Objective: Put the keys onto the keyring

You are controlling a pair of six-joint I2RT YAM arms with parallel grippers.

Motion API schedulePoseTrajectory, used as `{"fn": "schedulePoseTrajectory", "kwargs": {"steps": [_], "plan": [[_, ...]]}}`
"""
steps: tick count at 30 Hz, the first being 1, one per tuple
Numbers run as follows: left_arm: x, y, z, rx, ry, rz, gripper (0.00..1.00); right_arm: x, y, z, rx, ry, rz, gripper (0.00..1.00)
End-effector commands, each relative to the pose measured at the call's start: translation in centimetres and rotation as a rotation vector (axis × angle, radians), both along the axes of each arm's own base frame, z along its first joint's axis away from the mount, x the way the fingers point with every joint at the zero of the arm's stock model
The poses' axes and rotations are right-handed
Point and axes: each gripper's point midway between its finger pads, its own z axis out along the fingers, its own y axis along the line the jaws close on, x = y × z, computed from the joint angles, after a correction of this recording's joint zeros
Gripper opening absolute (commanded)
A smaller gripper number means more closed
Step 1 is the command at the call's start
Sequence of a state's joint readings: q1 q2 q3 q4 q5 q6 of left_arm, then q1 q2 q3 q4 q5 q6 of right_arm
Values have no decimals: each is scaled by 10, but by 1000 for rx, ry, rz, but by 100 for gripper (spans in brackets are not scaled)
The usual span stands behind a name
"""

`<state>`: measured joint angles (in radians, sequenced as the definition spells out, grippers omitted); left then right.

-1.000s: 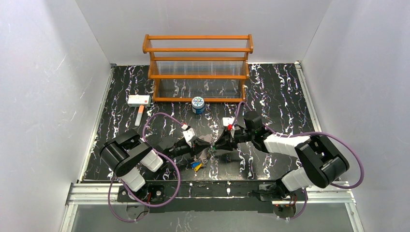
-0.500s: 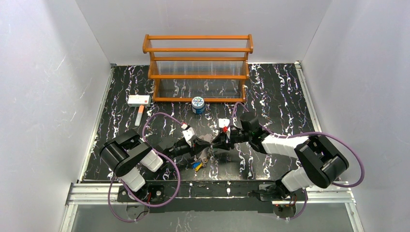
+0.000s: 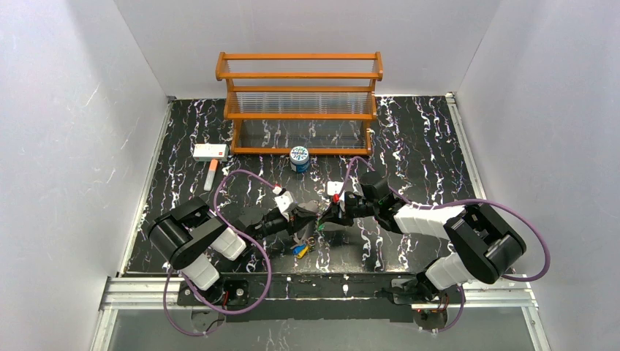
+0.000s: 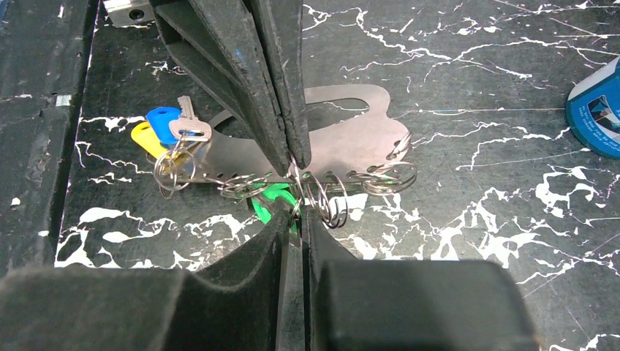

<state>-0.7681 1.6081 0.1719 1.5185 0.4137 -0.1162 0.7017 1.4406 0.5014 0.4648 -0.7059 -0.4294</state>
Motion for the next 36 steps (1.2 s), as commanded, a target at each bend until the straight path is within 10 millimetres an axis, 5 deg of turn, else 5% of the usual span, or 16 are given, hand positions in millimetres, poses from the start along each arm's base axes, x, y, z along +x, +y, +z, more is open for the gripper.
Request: {"fn": "schedulePoseTrajectory", "kwargs": {"steps": [1,13,21,36], "plan": [[11,-4,85,-234,-237,26,0,-3,6,4,15,0,26,20],[11,-4,83,-231,-223,30,0,-21,21,4,12,-44,86,21],[9,-3,83,-234,-222,25,0,-3,20,18,40,-79,-35,33],[6,-3,83,-234,-220,12,0,13,21,43,129,-113,-144,34]]}}
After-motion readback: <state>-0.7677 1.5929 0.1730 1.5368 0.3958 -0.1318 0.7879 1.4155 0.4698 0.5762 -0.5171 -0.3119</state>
